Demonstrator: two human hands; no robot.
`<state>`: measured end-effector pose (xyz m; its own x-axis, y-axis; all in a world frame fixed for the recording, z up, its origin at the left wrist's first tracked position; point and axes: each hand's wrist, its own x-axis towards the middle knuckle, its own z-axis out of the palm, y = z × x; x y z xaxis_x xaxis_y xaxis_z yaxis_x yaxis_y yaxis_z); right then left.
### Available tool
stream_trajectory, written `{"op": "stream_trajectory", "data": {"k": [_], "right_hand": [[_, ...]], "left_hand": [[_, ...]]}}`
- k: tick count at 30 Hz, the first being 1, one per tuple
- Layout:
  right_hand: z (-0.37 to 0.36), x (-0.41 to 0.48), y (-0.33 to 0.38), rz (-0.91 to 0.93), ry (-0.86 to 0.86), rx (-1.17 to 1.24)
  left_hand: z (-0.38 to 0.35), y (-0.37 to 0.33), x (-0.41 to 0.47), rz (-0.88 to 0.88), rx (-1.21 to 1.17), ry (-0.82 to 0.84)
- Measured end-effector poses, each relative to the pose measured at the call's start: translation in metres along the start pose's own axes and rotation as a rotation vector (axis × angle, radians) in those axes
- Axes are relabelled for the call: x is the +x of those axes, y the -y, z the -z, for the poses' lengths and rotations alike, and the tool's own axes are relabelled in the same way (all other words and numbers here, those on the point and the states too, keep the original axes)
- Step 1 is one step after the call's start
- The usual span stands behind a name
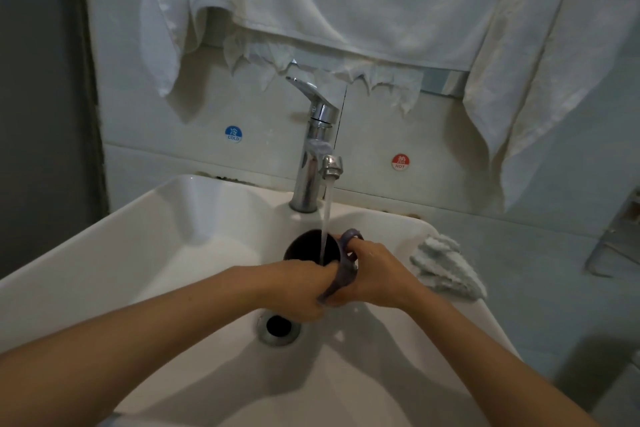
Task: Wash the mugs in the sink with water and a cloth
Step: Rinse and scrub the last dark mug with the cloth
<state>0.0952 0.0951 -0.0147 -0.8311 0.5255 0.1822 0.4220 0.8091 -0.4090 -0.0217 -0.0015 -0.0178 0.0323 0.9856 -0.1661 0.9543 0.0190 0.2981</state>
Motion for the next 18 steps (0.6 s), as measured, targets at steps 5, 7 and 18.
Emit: {"op": "stream_trajectory", "data": {"k": [5, 7, 18], "right_hand": [[-0.004, 0.001, -0.001, -0.004, 0.03, -0.049], [-0.008, 0.002, 0.002, 0.005, 0.034, -0.095], [-0.012, 0.005, 0.005, 0.009, 0.02, -0.057]], "left_hand": [[-0.001, -0.004, 0.003, 0.014, -0.233, 0.083], [0.004, -0.009, 0.005, 0.073, -0.612, -0.024], [0.0, -0.017, 0.015, 0.225, -1.026, -0.173]]}}
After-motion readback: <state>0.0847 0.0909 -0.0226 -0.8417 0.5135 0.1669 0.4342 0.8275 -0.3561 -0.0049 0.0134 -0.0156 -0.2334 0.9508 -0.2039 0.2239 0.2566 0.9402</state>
